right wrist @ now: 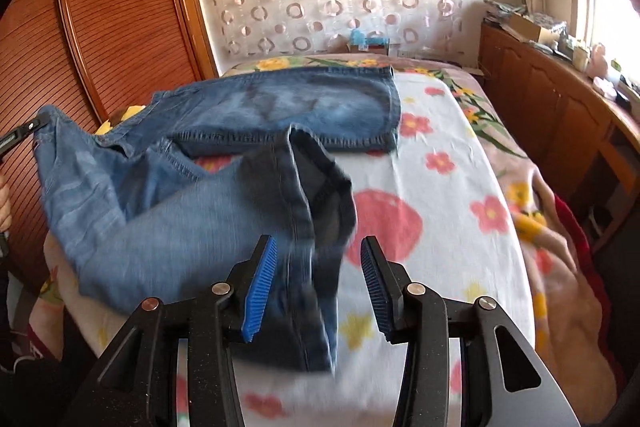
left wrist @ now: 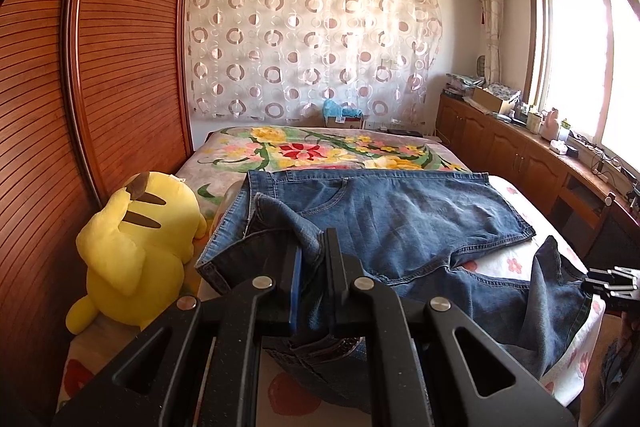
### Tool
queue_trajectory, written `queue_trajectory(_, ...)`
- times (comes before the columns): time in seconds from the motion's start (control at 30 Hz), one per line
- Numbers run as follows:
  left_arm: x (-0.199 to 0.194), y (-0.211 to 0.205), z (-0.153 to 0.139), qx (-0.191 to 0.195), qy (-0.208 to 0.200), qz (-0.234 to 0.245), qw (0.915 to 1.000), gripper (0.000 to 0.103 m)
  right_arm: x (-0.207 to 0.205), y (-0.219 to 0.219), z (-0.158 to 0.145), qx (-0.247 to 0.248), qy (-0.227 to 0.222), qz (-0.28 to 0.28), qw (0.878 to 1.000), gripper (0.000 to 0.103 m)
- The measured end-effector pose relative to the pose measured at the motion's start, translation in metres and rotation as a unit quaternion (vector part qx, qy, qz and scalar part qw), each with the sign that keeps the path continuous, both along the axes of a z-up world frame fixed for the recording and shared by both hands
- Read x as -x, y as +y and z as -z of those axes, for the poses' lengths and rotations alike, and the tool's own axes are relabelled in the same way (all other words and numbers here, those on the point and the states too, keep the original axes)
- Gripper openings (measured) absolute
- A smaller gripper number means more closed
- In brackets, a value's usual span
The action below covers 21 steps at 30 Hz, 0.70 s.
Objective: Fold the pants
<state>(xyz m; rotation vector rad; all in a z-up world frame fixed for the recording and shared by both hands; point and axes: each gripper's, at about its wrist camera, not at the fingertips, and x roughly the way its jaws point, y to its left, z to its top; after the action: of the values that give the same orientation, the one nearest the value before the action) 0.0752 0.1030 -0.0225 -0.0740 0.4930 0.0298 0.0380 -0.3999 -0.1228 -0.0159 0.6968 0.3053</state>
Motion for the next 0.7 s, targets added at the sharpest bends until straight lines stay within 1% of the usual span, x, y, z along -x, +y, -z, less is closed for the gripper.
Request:
queue_trajectory(0.1,-0.001,-0.005,0.003,-0.002,0.002,0.001,1.0,0.01,0.01,0.0,0.003,-0.003,0.009,-0.004,1.0,0.046)
queue_trajectory(0.23,-0.002,-0.01,0.004,-0.004,0.003,0.0,1.0,0.01,0.02,-0.004,0.002,-0.019,0.019,-0.009,1.0,0.046)
queue_trajectory(0.5,-0.001,-0.01,0.004,-0.002,0.002,0.001,1.0,0.01,0.024,-0.001,0.004,-0.025,0.019,-0.024,0.999,0.046)
queue_trajectory(0.6,-0.001,-0.008,0.003,-0.002,0.002,0.001,1.0,0.01,0.03,0.0,-0.002,-0.026,0.009,-0.025,0.999,0.046)
queue_trajectory(0.63,-0.001,-0.008,0.003,-0.002,0.002,0.001,1.0,0.01,0.032,0.002,-0.004,-0.028,0.007,-0.029,0.999,0.042)
queue_trajectory(0.7,-0.001,-0.008,0.003,-0.002,0.002,0.001,1.0,0.01,0.036,0.004,-0.007,-0.029,0.005,-0.037,0.999,0.04)
